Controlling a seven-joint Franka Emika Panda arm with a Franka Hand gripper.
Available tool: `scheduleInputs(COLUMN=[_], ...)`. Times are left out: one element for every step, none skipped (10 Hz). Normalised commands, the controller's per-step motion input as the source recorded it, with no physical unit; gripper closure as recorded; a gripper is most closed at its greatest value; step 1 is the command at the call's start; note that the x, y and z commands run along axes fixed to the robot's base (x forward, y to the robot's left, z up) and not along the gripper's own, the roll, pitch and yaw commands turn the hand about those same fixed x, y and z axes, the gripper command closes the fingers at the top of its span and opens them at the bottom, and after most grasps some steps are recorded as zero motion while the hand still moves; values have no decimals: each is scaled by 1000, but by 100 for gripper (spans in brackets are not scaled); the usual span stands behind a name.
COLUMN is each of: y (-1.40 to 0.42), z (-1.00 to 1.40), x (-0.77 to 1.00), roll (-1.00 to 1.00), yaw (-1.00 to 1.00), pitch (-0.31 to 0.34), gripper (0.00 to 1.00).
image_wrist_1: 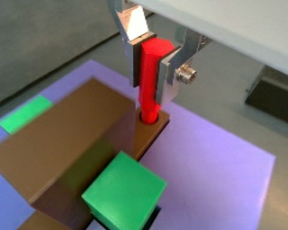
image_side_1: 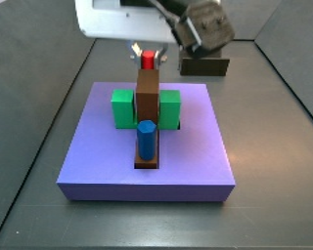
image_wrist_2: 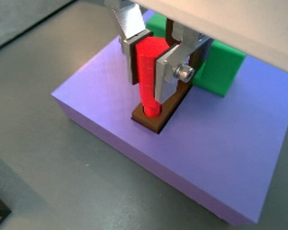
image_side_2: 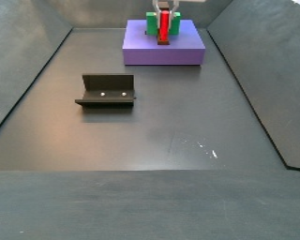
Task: Pick up the red object. Move up. Move to above the board. Insert the red object.
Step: Insert the red object.
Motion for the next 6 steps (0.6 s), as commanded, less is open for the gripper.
scheduleInputs(y=[0, -3, -60, 0, 0, 0], z=[-474, -314, -320, -391, -174, 0], x=[-80, 0, 117, 49, 0, 0], roll=[119, 14, -4, 0, 0, 0], yaw=[0, 0, 0, -29, 0, 0], pitch=[-44, 0, -1, -3, 0, 0], gripper=[100, 100, 100, 100, 100, 100])
